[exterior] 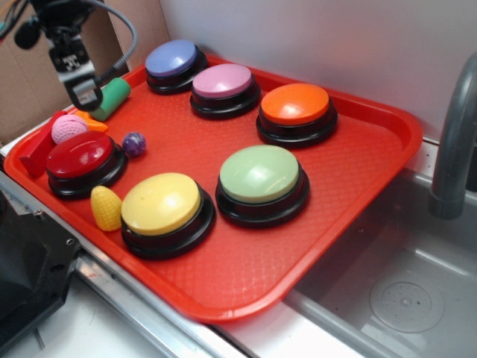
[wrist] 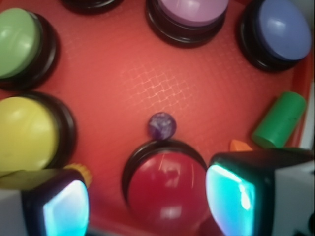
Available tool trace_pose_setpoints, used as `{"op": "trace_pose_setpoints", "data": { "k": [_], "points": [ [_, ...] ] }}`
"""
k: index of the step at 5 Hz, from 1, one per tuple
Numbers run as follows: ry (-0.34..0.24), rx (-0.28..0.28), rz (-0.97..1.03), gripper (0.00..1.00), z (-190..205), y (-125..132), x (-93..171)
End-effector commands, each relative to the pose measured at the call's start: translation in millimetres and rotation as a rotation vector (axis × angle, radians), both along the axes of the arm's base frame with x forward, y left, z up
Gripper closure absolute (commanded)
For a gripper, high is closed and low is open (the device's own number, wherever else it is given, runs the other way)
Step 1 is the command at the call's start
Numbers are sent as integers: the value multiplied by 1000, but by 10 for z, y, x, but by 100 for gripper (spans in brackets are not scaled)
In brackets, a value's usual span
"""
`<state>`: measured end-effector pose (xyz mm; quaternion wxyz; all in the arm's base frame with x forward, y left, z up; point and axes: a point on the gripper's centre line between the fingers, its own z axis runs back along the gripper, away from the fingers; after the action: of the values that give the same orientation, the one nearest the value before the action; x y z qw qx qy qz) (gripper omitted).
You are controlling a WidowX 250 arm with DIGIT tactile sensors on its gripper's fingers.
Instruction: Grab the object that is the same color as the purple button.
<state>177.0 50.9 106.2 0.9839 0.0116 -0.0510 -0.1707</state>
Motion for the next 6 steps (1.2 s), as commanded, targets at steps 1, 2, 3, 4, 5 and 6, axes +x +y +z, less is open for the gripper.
{"op": "trace_pose_setpoints", "data": {
  "k": [1,2,3,4,5,6],
  "points": [
    [34,-6,11,0,-507,124,258],
    [56,-41,-9,0,-711,207,304],
    [65,-78,-74,0,-856,85,376],
    [74,-75,-32,100,-919,94,339],
    [74,-67,-41,100,-857,71,339],
    [79,-72,-21,100,-757,38,337]
  ]
}}
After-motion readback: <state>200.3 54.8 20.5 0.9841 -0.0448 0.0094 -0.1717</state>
